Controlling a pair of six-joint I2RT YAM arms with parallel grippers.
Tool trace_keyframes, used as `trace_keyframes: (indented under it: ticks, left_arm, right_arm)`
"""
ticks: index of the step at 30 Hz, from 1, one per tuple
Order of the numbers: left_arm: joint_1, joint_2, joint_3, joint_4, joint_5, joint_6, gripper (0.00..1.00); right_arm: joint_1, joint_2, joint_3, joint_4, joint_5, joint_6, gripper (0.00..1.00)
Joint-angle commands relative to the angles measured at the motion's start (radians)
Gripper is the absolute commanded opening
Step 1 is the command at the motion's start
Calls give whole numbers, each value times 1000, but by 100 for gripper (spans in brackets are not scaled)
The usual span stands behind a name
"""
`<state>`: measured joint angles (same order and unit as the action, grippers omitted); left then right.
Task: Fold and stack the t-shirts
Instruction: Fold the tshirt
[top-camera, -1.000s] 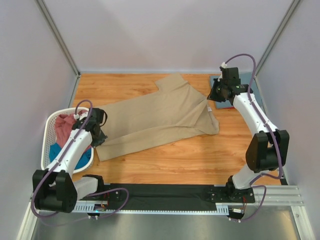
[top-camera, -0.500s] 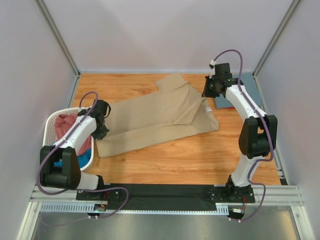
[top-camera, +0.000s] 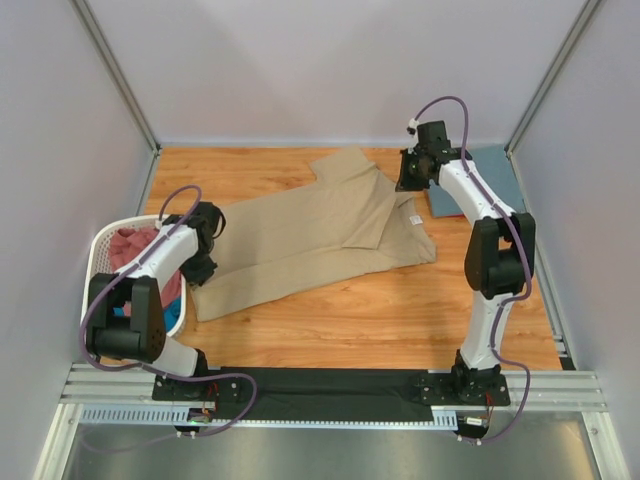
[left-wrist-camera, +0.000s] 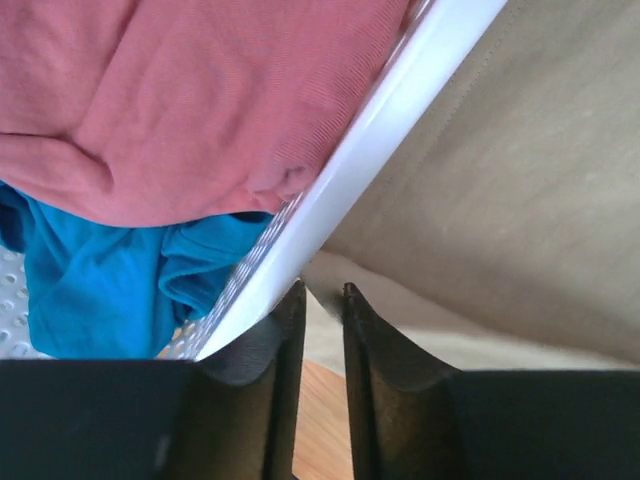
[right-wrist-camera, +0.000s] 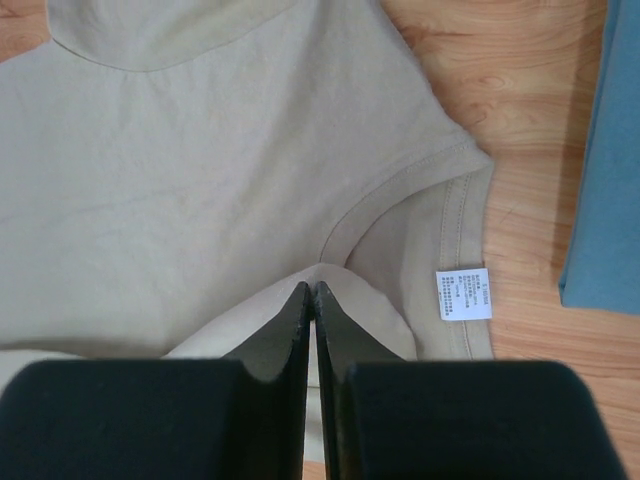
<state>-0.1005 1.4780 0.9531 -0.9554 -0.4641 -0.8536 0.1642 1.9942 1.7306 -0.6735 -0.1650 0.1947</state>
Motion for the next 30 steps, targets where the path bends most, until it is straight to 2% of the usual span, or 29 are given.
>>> trace_keyframes:
  ticks: [1,2,4,5,8,10,13,15,17,20,23,30]
  left_arm:
    - [-7,4,35,-31,-28,-27,30]
    - [-11,2,35,-34,-28,-28,41]
    - [-24,-4,41,-43,-28,-36,43]
    - [-28,-7,44,-48,-28,-36,58]
    - [-51,-18,73,-65,-42,-32,61]
    - [-74,-30,108,-75,-51,-27,62]
    - [-123,-57,141,-59,-42,7,62]
    - [-155,-85,144,-14,20,30,62]
    - [-169,-107,125,70,150,79,61]
    - [-173,-149,63,205,327,139,60]
    - [-173,-176,9,280,418,172,60]
    - [-173,-127,56,251,423,221,61]
  right_arm:
    - [5,28,78,-1,22,8,6]
    - [6,41,86,0,22,15,6]
    - [9,57,113,-1,19,31,15]
    - [11,72,130,-9,28,40,25]
    - [14,84,204,-101,94,61,35]
    - [15,69,224,-190,142,100,38]
    - [15,8,164,-268,217,159,37]
    - [15,-35,52,-275,240,184,34]
    - [15,-93,-76,-255,260,193,33]
    - [8,-135,-176,-215,291,189,30]
    - [-3,-150,-264,-175,300,193,27]
    - [-5,-170,-466,-95,363,282,26]
